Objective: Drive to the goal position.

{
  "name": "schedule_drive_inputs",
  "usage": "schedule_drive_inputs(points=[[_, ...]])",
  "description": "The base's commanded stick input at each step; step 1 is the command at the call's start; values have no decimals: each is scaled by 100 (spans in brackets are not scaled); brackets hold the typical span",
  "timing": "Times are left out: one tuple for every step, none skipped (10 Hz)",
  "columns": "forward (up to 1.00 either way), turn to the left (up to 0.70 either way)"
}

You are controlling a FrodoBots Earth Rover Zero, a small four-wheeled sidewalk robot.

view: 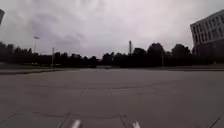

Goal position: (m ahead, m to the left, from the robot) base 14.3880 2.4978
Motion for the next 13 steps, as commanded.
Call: schedule_drive_inputs(points=[[70,0],[70,0],[70,0],[70,0],[70,0],[70,0],[70,0],[70,0],[70,0],[70,0],[70,0],[70,0],[70,0]])
